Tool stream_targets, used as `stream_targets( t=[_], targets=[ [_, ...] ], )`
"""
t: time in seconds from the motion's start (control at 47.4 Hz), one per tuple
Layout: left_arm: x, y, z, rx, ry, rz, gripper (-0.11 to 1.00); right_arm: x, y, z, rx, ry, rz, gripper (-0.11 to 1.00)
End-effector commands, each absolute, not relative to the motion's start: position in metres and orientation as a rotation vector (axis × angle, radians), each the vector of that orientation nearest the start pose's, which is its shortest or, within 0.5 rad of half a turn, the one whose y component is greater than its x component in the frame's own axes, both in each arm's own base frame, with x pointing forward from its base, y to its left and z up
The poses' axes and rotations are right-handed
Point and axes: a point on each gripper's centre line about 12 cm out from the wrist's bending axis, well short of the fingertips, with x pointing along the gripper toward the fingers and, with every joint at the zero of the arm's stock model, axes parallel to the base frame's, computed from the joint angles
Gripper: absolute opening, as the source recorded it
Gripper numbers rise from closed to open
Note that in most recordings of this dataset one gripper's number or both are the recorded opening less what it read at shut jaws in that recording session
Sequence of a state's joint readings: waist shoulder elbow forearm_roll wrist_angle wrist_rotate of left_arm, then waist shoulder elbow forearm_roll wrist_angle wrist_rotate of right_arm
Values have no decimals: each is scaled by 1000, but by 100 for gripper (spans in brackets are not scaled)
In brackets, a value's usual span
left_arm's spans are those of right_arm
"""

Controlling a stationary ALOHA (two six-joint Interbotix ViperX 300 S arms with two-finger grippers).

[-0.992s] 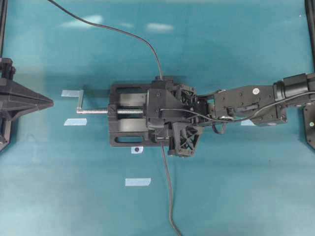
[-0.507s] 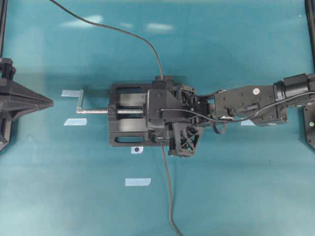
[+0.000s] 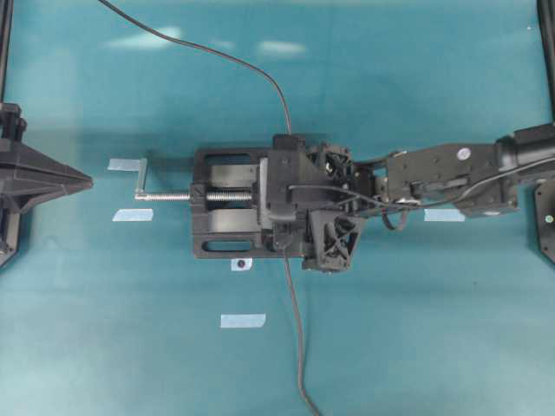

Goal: Insert the USB into the front port of the fixed hub.
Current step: 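Align the plug with the front port and push it in, then press the plug fully into the front port with the right gripper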

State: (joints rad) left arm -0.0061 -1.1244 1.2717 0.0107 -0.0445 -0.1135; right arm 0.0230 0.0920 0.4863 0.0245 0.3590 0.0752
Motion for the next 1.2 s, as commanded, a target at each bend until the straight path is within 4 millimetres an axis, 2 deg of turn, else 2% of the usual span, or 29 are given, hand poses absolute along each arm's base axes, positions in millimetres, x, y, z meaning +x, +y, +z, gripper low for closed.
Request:
stream_targets(
  t=[0.0,0.359,0.507,0.697,0.971,1.182],
  targets=[
    [171,-1,259,-101,86,-1,0,408,12,184,91,878,-14,77],
    [171,-1,258,-101,91,-1,0,407,12,188,91,871,-14,76],
    [171,-1,257,-101,91,-1,0,408,11,189,91,863,-14,72],
    [171,-1,257,-101,91,-1,0,407,7,187,96,870,-24,57],
    [171,-1,258,-101,88,-1,0,409,6,187,98,864,-26,26],
    [171,-1,258,-101,89,1,0,410,6,185,97,868,-27,13]
  ],
)
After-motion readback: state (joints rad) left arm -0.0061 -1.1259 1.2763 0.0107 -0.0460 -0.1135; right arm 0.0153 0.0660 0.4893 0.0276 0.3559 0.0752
